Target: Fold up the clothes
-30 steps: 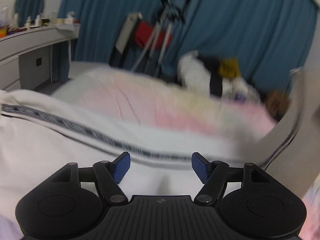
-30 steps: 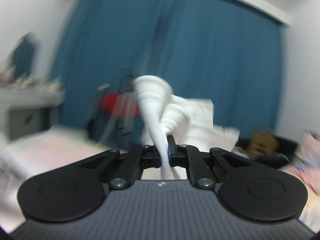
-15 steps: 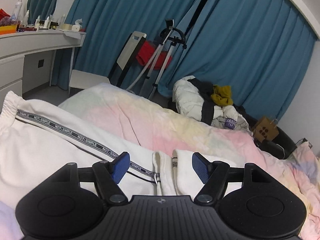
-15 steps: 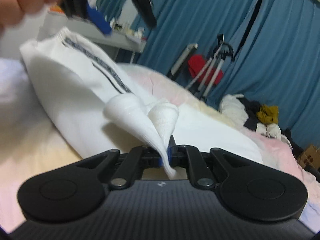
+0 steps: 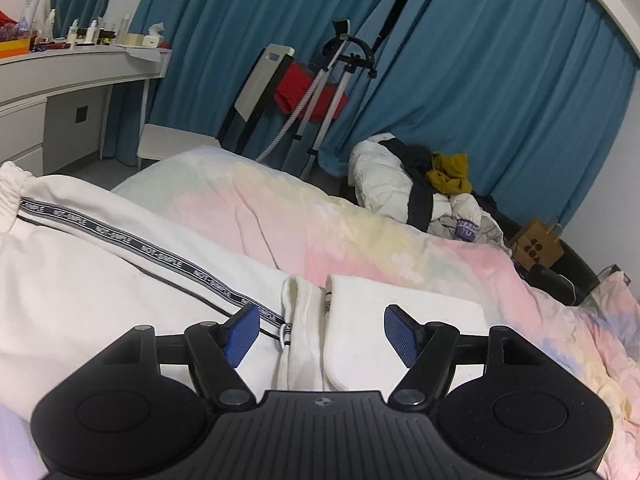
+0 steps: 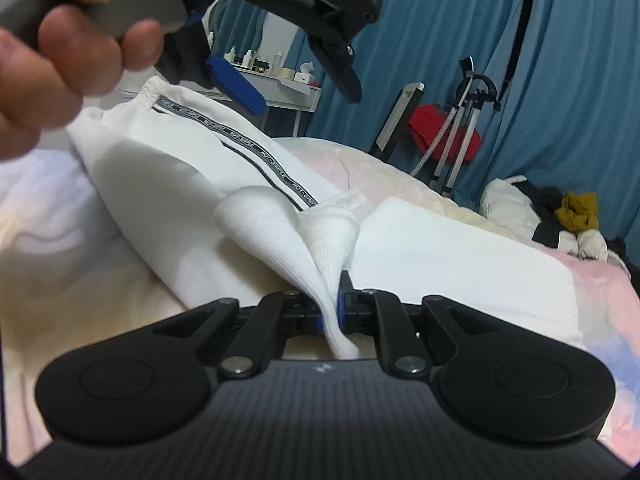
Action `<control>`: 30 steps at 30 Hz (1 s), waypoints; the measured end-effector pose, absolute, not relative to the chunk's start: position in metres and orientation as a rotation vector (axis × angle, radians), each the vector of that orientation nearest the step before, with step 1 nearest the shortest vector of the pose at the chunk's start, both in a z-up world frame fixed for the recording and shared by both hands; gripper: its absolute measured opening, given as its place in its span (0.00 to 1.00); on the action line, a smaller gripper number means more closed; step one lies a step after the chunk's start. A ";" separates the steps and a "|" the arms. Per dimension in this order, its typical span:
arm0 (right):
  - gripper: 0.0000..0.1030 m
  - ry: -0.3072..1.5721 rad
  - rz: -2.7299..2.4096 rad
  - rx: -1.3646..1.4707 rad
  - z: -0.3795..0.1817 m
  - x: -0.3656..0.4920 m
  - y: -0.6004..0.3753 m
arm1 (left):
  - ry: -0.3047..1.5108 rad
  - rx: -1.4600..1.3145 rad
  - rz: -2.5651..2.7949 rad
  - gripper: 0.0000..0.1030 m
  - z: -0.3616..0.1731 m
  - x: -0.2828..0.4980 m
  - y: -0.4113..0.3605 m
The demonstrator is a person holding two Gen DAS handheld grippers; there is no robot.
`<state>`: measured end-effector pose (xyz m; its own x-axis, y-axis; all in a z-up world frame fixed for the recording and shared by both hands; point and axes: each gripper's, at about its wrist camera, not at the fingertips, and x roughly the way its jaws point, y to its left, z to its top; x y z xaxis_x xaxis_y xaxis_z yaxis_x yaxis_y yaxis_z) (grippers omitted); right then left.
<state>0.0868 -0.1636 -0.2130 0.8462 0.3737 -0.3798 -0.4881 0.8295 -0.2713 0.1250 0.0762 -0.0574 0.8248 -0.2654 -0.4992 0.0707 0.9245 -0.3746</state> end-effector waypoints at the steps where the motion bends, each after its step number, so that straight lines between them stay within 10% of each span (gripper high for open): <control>1: 0.17 0.330 0.469 -0.372 -0.212 0.085 -0.163 | 0.578 -0.352 -0.190 0.69 -0.059 0.127 0.075; 8: 0.68 0.364 0.558 -0.318 -0.192 0.063 -0.167 | 0.599 -0.335 -0.246 0.69 -0.067 0.146 0.067; 15: 0.70 0.313 0.543 -0.166 -0.158 0.042 -0.200 | 0.673 -0.283 -0.317 0.65 -0.085 0.199 0.050; 24: 0.52 0.496 0.563 -0.095 -0.184 0.087 -0.204 | 0.836 -0.352 -0.357 0.36 -0.130 0.271 0.046; 26: 0.27 0.490 0.568 -0.138 -0.188 0.087 -0.194 | 0.855 -0.353 -0.378 0.24 -0.134 0.280 0.043; 30: 0.10 0.459 0.546 -0.164 -0.194 0.089 -0.186 | 0.833 -0.365 -0.397 0.07 -0.132 0.284 0.044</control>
